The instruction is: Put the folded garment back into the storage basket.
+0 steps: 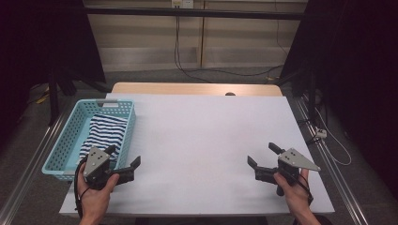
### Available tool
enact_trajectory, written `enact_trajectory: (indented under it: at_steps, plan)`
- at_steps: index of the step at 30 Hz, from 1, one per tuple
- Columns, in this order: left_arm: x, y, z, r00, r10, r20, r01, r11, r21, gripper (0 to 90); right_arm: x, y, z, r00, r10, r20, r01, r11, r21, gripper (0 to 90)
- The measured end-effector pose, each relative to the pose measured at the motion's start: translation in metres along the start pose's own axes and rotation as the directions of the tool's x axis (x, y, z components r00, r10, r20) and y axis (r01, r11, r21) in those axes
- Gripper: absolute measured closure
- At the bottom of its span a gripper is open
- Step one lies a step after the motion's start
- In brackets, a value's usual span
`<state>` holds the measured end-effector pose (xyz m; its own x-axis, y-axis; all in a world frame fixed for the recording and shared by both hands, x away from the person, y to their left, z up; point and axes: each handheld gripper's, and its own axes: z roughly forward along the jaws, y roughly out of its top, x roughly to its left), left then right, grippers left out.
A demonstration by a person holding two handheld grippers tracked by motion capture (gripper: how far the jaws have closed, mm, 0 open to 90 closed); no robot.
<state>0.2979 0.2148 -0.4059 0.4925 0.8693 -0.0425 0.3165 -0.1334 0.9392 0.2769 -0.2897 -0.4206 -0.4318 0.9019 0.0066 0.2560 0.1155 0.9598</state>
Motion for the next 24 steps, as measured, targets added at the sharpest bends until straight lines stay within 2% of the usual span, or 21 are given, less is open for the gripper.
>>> enact_trajectory:
  at_steps: [1,2,3,5,6,8,10,15,18,22,24]
  plan:
    - [-0.001,-0.003,-0.002,0.9999,0.007,-0.008,-0.007,1.0,0.001,4.5,-0.002,-0.003,-0.002,0.9999,0.008,0.007,-0.008,1.0,0.003,6.0]
    - [-0.002,-0.005,-0.004,0.9998,0.014,-0.017,-0.014,0.9999,0.008,4.5,-0.005,-0.006,-0.009,0.999,0.042,0.018,-0.042,0.999,-0.005,5.9]
    - [-0.002,-0.006,-0.006,0.9999,0.004,-0.01,-0.004,1.0,0.003,4.5,-0.005,-0.006,-0.009,0.999,0.042,0.018,-0.042,0.999,-0.005,5.9]
    - [-0.002,-0.006,-0.01,0.9995,-0.006,-0.032,0.006,0.9999,-0.011,4.4,-0.007,-0.009,-0.016,0.9988,0.038,0.029,-0.038,0.999,-0.011,5.9]
    - [-0.002,-0.006,-0.012,0.9993,0.004,-0.037,-0.004,0.9999,-0.01,4.5,-0.008,-0.012,-0.02,0.9983,0.04,0.042,-0.04,0.999,-0.018,6.0]
    - [-0.002,-0.007,-0.015,0.9984,-0.004,-0.056,0.003,0.9997,-0.023,4.4,-0.007,-0.012,-0.021,0.9983,0.044,0.037,-0.044,0.999,-0.022,6.0]
    - [-0.001,-0.009,-0.017,0.9985,-0.007,-0.054,0.005,0.9996,-0.029,4.4,-0.005,-0.012,-0.023,0.998,0.048,0.042,-0.047,0.998,-0.032,6.0]
    - [0.001,-0.01,-0.019,0.9978,-0.016,-0.065,0.014,0.9993,-0.034,4.2,0.001,-0.017,-0.03,0.9991,0.015,0.039,-0.013,1.0,-0.028,5.6]
    - [0.001,-0.009,-0.017,0.9988,-0.015,-0.046,0.014,0.9995,-0.029,4.2,0.001,-0.015,-0.03,0.999,0.02,0.04,-0.018,0.999,-0.051,5.6]
    - [0.001,-0.008,-0.018,0.9985,-0.024,-0.049,0.022,0.9985,-0.049,4.2,-0.002,-0.015,-0.028,0.9986,0.035,0.041,-0.033,0.998,-0.059,5.9]
    - [0.001,-0.008,-0.017,0.9985,-0.013,-0.053,0.01,0.9988,-0.047,4.2,-0.002,-0.014,-0.027,0.9987,0.033,0.038,-0.03,0.998,-0.059,5.9]
